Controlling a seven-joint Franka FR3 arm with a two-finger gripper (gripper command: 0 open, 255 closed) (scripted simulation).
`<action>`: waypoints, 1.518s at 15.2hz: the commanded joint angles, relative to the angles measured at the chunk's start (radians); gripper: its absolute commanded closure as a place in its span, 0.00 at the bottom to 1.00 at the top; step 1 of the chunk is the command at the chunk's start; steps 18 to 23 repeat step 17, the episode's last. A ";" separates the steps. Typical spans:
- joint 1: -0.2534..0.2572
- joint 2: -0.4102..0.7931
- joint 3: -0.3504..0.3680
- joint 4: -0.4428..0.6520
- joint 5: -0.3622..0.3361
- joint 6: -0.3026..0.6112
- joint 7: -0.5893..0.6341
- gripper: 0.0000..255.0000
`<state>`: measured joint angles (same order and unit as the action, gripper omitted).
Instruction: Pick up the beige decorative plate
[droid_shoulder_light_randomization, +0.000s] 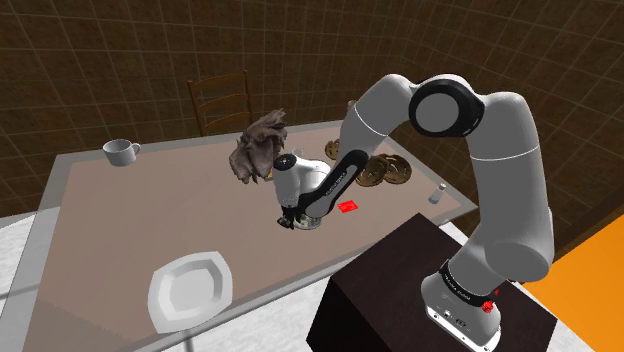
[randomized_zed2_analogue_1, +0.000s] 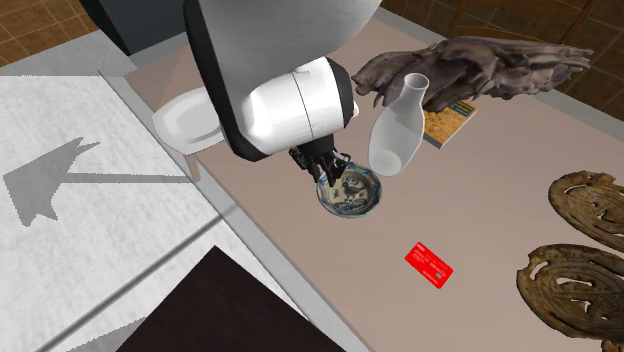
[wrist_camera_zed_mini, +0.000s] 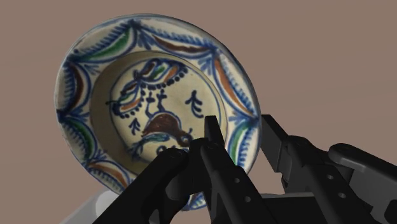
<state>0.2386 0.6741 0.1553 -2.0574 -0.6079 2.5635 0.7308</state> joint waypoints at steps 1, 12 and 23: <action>-0.003 -0.013 0.005 -0.007 0.005 -0.007 -0.005 1.00; -0.040 -0.151 0.056 -0.055 0.071 -0.092 -0.067 1.00; -0.049 -0.189 0.070 -0.064 0.092 -0.118 -0.086 1.00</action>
